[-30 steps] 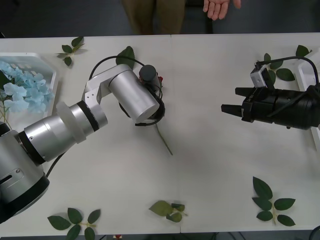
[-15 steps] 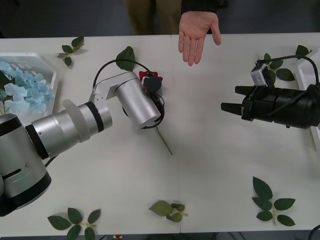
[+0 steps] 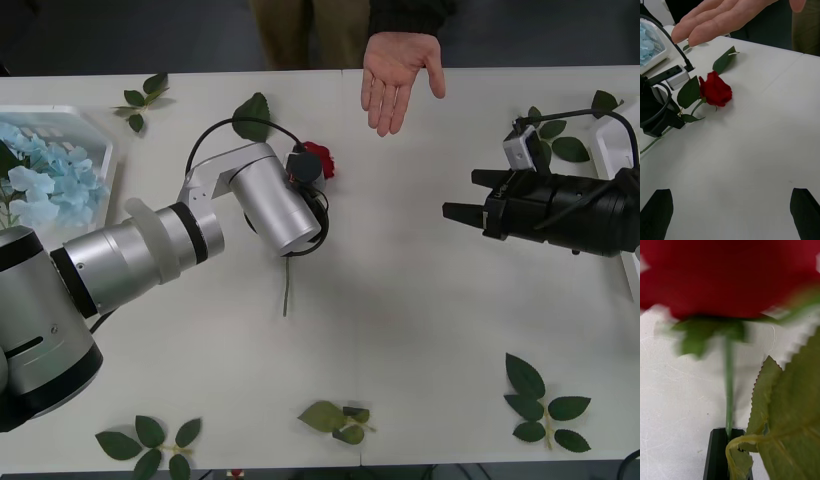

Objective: Place the red flowers into the right box and the blue flowers into the left box. If a person shows an open palm, hand one flower to the person first, then continue sorting.

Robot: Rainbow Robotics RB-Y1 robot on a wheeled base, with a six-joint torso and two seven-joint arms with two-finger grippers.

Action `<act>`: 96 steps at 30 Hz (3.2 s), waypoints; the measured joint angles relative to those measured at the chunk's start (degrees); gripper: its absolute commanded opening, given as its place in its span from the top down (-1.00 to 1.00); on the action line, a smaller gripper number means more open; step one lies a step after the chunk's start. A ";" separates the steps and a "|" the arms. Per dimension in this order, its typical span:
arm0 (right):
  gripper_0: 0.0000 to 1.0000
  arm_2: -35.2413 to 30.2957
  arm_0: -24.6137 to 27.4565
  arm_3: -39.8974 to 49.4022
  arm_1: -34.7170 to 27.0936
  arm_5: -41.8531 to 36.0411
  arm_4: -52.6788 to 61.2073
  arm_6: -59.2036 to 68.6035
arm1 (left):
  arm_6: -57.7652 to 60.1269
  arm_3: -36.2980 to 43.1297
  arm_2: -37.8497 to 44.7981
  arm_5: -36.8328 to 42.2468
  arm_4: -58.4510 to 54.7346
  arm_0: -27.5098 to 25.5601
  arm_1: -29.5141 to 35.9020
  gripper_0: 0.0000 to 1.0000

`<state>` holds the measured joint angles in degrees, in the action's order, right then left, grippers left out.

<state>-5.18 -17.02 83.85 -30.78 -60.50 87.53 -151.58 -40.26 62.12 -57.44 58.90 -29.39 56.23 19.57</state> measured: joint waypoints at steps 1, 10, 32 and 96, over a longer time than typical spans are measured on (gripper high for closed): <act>-0.82 0.00 0.00 0.00 0.00 0.02 0.00 0.00 | 0.00 0.15 0.00 0.13 -0.57 0.07 0.27 1.00; -0.81 -0.07 -0.04 -0.02 0.05 0.17 1.03 0.00 | -7.82 19.15 0.04 12.26 -18.42 0.21 16.93 1.00; -0.82 -6.43 -1.77 -0.04 0.07 -17.11 15.37 23.11 | -78.13 31.10 52.08 13.89 -70.06 -22.84 30.15 1.00; 1.00 32.15 -0.12 14.16 -4.22 36.65 18.17 17.38 | -116.64 18.39 29.68 -20.74 -96.94 -19.63 5.55 1.00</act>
<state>26.98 -17.14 98.01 -35.00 -23.85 105.70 -134.21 -156.90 80.51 -27.75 38.15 -126.33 36.60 25.12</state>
